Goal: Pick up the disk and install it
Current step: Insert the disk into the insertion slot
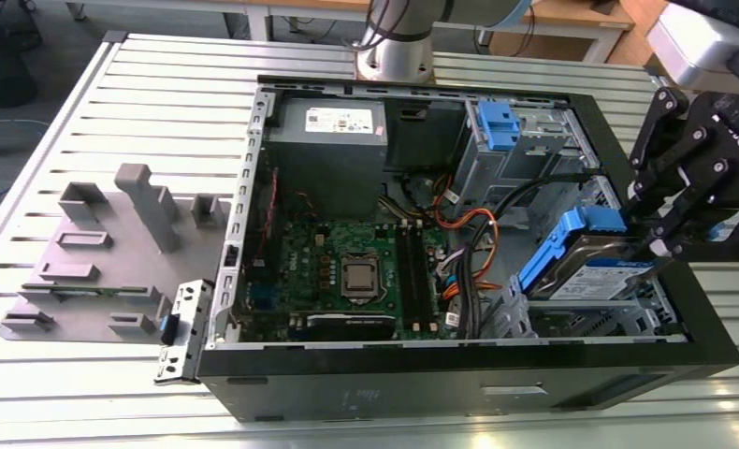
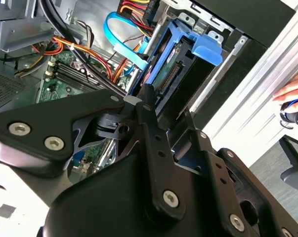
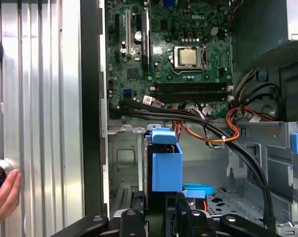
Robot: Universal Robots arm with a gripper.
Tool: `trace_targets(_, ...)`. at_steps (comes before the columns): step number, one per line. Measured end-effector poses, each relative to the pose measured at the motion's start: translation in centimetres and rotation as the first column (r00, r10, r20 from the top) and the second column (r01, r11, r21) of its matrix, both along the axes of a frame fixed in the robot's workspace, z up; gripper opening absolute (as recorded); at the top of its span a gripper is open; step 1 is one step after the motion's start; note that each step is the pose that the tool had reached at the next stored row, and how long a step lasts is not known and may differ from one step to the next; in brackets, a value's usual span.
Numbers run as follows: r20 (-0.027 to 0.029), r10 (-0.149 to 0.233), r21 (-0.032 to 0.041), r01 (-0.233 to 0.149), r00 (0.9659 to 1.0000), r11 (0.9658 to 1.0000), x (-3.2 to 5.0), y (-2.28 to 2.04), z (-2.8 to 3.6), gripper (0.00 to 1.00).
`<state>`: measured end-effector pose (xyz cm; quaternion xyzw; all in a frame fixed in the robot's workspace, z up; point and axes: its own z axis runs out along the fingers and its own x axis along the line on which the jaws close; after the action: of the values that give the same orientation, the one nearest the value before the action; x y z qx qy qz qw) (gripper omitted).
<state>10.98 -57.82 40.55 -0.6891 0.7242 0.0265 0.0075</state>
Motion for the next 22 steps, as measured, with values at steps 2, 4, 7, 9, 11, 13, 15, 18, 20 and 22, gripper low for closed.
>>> trace_targets(2,0.0000,0.000,-0.0002,0.000,1.0000,1.0000,0.00,0.00,-0.36,0.35)
trace_targets(4,0.0000,0.000,-0.0005,0.000,1.0000,1.0000,0.00,0.00,-0.73,0.35)
trace_targets(7,0.0000,0.000,-0.0008,0.000,1.0000,1.0000,0.00,0.00,-1.27,0.35)
trace_targets(9,0.0000,0.000,-0.0010,0.000,1.0000,1.0000,0.00,0.00,-1.63,0.35)
trace_targets(11,0.0000,0.000,-0.0015,0.000,1.0000,1.0000,0.01,0.00,-2.00,0.35)
trace_targets(13,0.0000,0.000,-0.0019,0.000,1.0000,1.0000,0.00,0.00,-2.36,0.35)
trace_targets(15,0.0000,0.000,-0.0027,0.000,1.0000,1.0000,0.00,0.00,-2.72,0.35)
trace_targets(18,0.0000,0.000,-0.0039,0.000,1.0000,1.0000,0.00,0.00,-3.28,0.35)
trace_targets(20,-0.0001,0.000,-0.0049,0.000,1.0000,1.0000,0.00,0.00,-3.63,0.35)
trace_targets(22,0.0000,0.000,-0.0060,0.000,1.0000,1.0000,0.00,0.00,-3.98,0.35)
